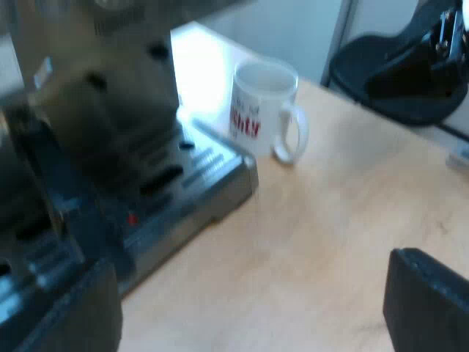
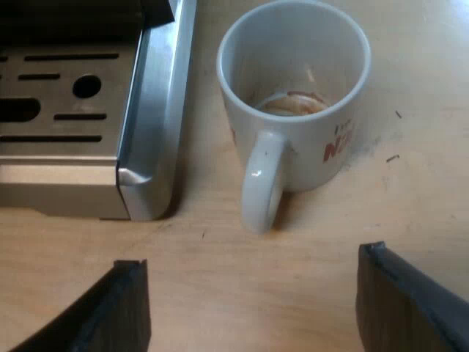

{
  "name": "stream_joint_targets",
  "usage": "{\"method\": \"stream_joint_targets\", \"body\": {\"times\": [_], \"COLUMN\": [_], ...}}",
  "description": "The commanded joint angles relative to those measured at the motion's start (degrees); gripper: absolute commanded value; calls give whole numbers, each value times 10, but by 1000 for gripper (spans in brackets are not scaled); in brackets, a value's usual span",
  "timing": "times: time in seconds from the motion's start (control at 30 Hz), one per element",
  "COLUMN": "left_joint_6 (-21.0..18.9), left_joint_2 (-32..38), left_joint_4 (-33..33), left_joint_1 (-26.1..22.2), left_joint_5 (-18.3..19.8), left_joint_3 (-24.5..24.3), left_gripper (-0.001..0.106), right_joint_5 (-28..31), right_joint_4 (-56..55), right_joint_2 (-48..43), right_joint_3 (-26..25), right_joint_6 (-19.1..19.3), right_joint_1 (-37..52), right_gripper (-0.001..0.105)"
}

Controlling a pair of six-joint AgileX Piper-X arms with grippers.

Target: Remove mug from coffee machine

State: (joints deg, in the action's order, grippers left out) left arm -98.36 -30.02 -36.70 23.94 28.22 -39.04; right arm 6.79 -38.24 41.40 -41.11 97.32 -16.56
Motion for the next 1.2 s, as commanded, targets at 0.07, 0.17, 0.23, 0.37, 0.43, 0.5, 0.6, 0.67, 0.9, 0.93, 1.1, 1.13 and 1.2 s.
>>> {"method": "stream_joint_targets", "body": {"times": [0.07,0.17,0.23,0.37,0.43,0.5,0.6,0.67,0.9,0.93,1.1,1.13,1.2], "left_joint_6": [-29,-46,-56,-56,-55,-41,-24,-23,-9,-8,9,9,9], "left_joint_2": [0,0,0,0,0,0,0,4,20,21,30,30,32], "left_joint_4": [7,6,1,-43,-59,-89,-126,-132,-165,-166,-171,-171,-174], "left_joint_1": [0,-15,-32,-96,-124,-165,-202,-204,-204,-204,-204,-204,-204], "left_joint_5": [-25,-35,-35,-35,-35,-35,-35,-35,-35,-35,-36,-36,-43], "left_joint_3": [-25,-33,-37,-57,-64,-79,-98,-105,-113,-113,-113,-113,-113], "left_gripper": [87,87,87,87,87,87,87,87,87,87,87,87,87], "right_joint_5": [-7,-9,-11,-11,-11,-13,-15,-15,-18,-20,-57,-57,-56], "right_joint_4": [-55,-67,-68,-68,-70,-71,-71,-71,-70,-70,-71,-71,-71], "right_joint_2": [-3,-3,-3,0,5,14,29,38,50,50,33,28,5], "right_joint_3": [-51,-82,-92,-102,-102,-102,-102,-102,-102,-102,-102,-102,-102], "right_joint_6": [5,5,5,5,5,2,2,2,2,2,22,32,64], "right_joint_1": [3,4,4,4,4,4,4,4,67,78,165,170,176], "right_gripper": [62,62,62,62,62,62,62,62,62,62,62,62,62]}}
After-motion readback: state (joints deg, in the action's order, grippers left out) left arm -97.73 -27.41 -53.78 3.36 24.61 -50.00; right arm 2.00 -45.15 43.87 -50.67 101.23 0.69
